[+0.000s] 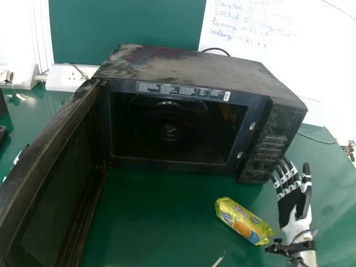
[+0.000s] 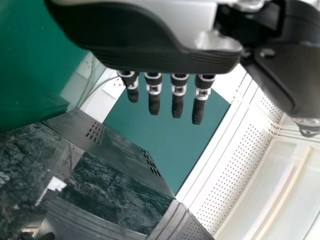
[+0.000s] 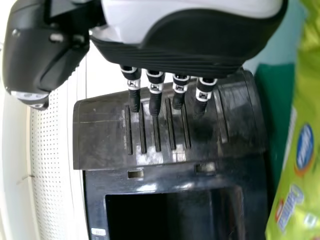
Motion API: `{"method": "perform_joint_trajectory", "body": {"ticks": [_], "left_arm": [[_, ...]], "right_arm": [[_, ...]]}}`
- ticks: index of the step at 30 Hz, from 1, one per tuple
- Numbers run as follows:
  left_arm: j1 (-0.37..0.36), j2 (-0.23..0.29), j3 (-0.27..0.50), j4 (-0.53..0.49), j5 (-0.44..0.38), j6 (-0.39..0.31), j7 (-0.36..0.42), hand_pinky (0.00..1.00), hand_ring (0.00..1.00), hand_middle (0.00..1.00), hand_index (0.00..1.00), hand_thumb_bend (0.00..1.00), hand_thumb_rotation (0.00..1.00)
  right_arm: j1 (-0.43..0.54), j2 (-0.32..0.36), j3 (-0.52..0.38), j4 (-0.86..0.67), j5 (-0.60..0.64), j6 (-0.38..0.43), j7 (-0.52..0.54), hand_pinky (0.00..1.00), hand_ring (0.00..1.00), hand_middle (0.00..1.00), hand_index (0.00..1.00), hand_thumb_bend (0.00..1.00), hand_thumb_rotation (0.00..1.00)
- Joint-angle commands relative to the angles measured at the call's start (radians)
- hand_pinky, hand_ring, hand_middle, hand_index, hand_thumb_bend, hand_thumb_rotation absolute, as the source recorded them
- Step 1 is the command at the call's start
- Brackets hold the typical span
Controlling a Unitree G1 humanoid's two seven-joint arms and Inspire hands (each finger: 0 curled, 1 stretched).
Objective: Put biscuit inside oven
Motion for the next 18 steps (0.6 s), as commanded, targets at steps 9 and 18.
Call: {"method": "perform_joint_trajectory", "body": {"ticks": [9,18], "left_arm": [[0.019,-0.022,-0.004,0.008,0.012,-0.017,-0.007,0.95,0.97,0.98,0.92,0.93,0.7],[0.017,-0.03,-0.009,0.007,0.013,-0.014,-0.008,0.97,0.97,0.99,0.93,0.93,0.69]], "right_arm": [[-0.027,-0.157,0.035,-0.054,-0.101,0.037,0.027,0.91,0.95,0.95,0.93,0.89,0.49],[-0.047,-0.236,0.036,-0.045,-0.104,0.083,0.07,0.87,0.96,0.96,0.92,0.93,0.42]]}}
